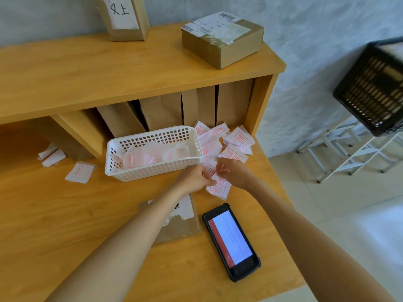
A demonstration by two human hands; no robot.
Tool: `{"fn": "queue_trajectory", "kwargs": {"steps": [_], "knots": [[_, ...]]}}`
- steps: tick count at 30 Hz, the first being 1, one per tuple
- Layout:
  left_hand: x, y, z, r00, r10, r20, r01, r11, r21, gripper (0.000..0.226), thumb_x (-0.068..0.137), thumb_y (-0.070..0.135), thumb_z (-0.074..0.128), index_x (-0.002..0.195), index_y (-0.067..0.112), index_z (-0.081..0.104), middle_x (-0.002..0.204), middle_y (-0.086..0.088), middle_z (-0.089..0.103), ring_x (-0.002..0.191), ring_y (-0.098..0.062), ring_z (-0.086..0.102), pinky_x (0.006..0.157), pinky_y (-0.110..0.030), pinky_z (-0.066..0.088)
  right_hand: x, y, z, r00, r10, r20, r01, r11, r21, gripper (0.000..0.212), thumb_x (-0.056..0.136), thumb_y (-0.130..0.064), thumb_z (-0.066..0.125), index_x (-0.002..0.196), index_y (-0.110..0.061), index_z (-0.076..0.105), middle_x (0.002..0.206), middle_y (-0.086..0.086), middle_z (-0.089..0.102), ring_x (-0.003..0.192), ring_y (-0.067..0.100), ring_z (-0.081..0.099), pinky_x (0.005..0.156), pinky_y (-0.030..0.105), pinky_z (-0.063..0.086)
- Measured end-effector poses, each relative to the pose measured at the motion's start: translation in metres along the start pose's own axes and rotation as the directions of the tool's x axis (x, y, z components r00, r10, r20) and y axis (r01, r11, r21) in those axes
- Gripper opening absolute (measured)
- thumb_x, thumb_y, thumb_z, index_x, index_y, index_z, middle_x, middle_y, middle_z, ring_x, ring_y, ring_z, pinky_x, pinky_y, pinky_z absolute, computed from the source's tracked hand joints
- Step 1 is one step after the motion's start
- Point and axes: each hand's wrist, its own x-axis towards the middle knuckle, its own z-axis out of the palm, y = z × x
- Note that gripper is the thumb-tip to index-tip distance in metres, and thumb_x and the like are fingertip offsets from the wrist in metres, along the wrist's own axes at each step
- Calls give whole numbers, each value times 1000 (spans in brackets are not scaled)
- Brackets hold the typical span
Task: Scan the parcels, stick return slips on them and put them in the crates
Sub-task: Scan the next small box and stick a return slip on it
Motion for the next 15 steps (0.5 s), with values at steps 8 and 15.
{"fn": "queue_trajectory", "kwargs": {"steps": [8, 15], "knots": [[5, -3, 0, 999, -44, -15, 45, 999, 30, 14, 83, 5, 71, 96, 8, 70, 117, -7, 66, 99, -17, 60, 78, -23, 47, -7, 5, 0, 998, 61, -3, -61, 996, 60, 10, 95, -8, 54, 105, -10, 57, 109, 1, 59, 105, 19, 59, 85, 29, 53], [-8, -8, -34, 996, -44, -71, 37, 993, -110, 14, 85, 3, 66, 80, 16, 67, 99, -2, 67, 95, -16, 62, 81, -26, 51, -10, -7, 2, 997, 70, -24, -67, 993, 94, 27, 90, 6, 49, 103, -13, 62, 106, 1, 62, 105, 22, 59, 90, 36, 54]]}}
